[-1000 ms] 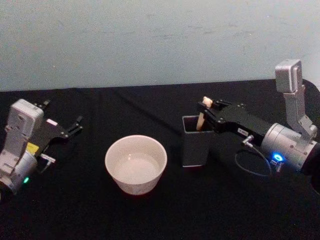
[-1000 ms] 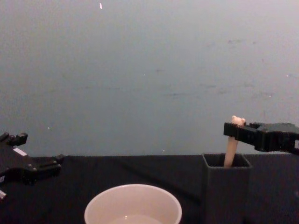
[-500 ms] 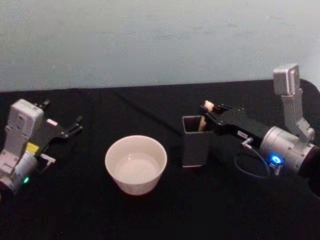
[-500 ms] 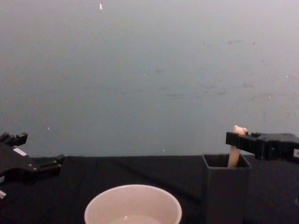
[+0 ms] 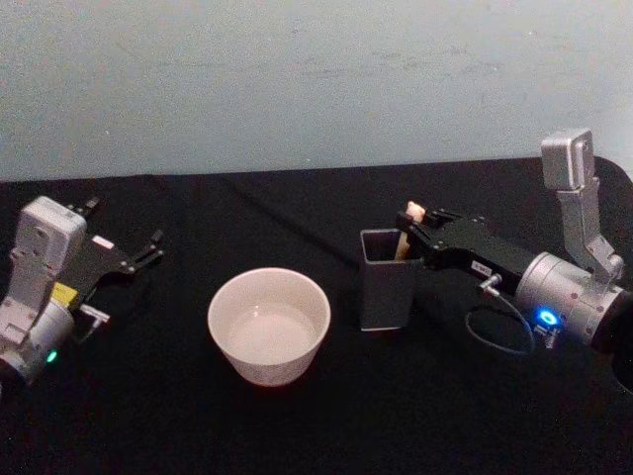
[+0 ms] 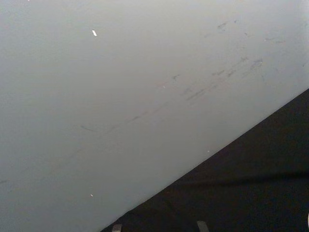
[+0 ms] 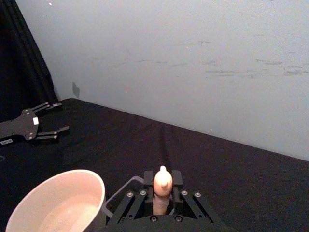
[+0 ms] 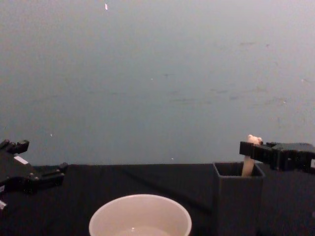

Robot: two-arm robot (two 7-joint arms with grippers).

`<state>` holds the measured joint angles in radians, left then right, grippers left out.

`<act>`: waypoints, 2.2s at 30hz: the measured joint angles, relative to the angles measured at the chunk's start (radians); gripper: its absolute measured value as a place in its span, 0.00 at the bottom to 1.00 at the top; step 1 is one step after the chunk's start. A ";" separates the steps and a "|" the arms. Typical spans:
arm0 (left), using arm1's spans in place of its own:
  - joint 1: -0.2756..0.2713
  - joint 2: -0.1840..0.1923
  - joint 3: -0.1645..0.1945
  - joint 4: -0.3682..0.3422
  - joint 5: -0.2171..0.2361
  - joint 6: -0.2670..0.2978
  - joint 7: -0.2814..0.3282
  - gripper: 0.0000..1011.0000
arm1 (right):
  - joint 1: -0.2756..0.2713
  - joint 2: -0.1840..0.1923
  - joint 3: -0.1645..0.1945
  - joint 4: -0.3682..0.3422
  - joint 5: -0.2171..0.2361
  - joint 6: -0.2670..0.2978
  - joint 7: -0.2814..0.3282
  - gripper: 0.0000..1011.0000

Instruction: Pick up the stirring spoon with one hand, stir inside the cup, then place it back in its original position.

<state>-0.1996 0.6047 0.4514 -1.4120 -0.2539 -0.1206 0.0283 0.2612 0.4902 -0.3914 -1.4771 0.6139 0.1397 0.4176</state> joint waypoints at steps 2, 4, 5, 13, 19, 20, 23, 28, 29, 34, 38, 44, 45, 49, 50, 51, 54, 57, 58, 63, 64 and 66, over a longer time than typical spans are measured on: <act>0.000 0.000 0.000 0.000 0.000 0.000 0.000 0.99 | 0.000 0.000 0.000 0.000 0.000 0.000 0.000 0.22; 0.000 0.000 0.000 0.000 0.000 0.000 0.000 0.99 | 0.000 0.000 0.000 0.000 0.000 0.000 0.000 0.22; 0.000 0.000 0.000 0.000 0.000 0.000 0.000 0.99 | 0.000 0.000 0.000 0.000 0.000 0.000 0.000 0.22; 0.000 0.000 0.000 0.000 0.000 0.000 0.000 0.99 | 0.001 0.000 0.000 0.000 0.001 0.000 -0.001 0.29; 0.000 0.000 0.000 0.000 0.000 0.000 0.000 0.99 | 0.001 0.000 0.000 -0.001 0.002 -0.001 -0.001 0.48; 0.000 0.000 0.000 0.000 0.000 0.000 0.000 0.99 | 0.001 0.000 0.000 -0.001 0.002 -0.001 -0.001 0.50; 0.000 0.000 0.000 0.000 0.000 0.000 0.000 0.99 | 0.001 0.000 0.000 -0.001 0.002 -0.001 -0.001 0.60; 0.000 0.000 0.000 0.000 0.000 0.000 0.000 0.99 | 0.001 0.000 0.000 -0.001 0.002 -0.001 -0.001 0.75; 0.000 0.000 0.000 0.000 0.000 0.000 0.000 0.99 | 0.001 0.000 0.000 -0.001 0.002 -0.001 -0.001 0.78; 0.000 0.000 0.000 0.000 0.000 0.000 0.000 0.99 | 0.001 0.000 0.000 -0.001 0.002 -0.001 0.000 0.92; 0.000 0.000 0.000 0.000 0.000 0.000 0.000 0.99 | 0.000 -0.003 0.001 -0.004 -0.010 -0.016 -0.008 0.99; 0.000 0.000 0.000 0.000 0.000 0.000 0.000 0.99 | 0.007 -0.034 0.024 -0.022 -0.045 -0.056 -0.065 0.99; 0.000 0.000 0.000 0.000 0.000 0.000 0.000 0.99 | 0.008 -0.048 0.038 -0.026 -0.054 -0.075 -0.089 0.99; 0.000 0.000 0.000 0.000 0.000 0.000 0.000 0.99 | 0.008 -0.089 0.073 -0.036 -0.101 -0.141 -0.174 0.99; 0.000 0.000 0.000 0.000 0.000 0.000 0.000 0.99 | 0.006 -0.096 0.079 -0.037 -0.119 -0.158 -0.193 0.99; 0.000 0.000 0.000 0.000 0.000 0.000 0.000 0.99 | 0.001 -0.110 0.088 -0.037 -0.157 -0.191 -0.241 0.99; 0.000 0.000 0.000 0.000 0.000 0.000 0.000 0.99 | -0.009 -0.127 0.095 -0.028 -0.230 -0.238 -0.315 0.99; 0.000 0.000 0.000 0.000 0.000 0.000 0.000 0.99 | -0.023 -0.137 0.094 0.002 -0.331 -0.277 -0.399 0.99; 0.000 0.000 0.000 0.000 0.000 0.000 0.000 0.99 | -0.032 -0.138 0.092 0.018 -0.371 -0.285 -0.428 0.99; 0.000 0.000 0.000 0.000 0.000 0.000 0.000 0.99 | -0.059 -0.131 0.085 0.063 -0.447 -0.282 -0.467 0.99; 0.000 0.000 0.000 0.000 0.000 0.000 0.000 0.99 | -0.065 -0.130 0.083 0.077 -0.459 -0.272 -0.470 0.99; 0.000 0.000 0.000 0.000 0.000 0.000 0.000 0.99 | -0.068 -0.129 0.082 0.090 -0.468 -0.262 -0.469 0.99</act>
<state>-0.1995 0.6047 0.4514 -1.4120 -0.2539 -0.1205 0.0283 0.1930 0.3609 -0.3090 -1.3872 0.1456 -0.1225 -0.0518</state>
